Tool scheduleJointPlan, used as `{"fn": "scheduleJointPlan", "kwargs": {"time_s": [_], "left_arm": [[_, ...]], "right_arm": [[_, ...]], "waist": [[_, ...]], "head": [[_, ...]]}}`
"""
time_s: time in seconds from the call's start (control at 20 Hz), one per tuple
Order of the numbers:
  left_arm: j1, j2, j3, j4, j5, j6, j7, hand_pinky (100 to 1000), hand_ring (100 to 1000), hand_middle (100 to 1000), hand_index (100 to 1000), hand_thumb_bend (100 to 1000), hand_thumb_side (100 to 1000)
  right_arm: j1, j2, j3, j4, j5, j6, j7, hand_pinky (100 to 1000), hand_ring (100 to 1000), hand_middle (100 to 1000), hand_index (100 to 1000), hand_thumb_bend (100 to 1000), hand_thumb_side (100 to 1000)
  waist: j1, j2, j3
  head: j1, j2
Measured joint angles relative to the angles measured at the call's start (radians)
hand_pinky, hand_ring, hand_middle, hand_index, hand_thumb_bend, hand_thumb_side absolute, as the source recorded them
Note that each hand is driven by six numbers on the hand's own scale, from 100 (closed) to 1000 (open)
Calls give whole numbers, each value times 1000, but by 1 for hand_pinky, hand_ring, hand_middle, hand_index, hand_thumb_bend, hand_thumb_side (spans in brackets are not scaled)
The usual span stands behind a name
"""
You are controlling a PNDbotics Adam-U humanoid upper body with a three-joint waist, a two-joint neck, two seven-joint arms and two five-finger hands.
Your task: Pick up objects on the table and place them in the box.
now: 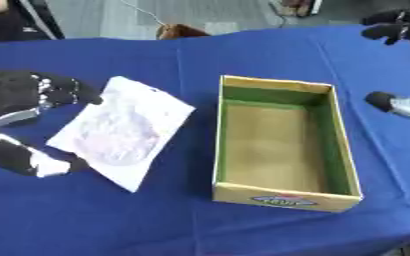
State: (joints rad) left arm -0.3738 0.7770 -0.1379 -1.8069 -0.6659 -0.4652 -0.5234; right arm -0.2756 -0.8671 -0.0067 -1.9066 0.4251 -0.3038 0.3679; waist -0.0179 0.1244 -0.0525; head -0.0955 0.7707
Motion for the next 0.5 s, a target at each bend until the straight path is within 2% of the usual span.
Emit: {"fn": "scheduleJointPlan", "kwargs": {"time_s": [0.5], "left_arm": [[-72, -33, -23, 81, 12, -12, -17, 568, 729, 859, 934, 476, 695]], "right_arm": [[-3, 0, 1, 3, -2, -2, 5, 703, 799, 921, 917, 475, 687]], "waist": [[-2, 0, 0]], "head": [[0, 0]]}}
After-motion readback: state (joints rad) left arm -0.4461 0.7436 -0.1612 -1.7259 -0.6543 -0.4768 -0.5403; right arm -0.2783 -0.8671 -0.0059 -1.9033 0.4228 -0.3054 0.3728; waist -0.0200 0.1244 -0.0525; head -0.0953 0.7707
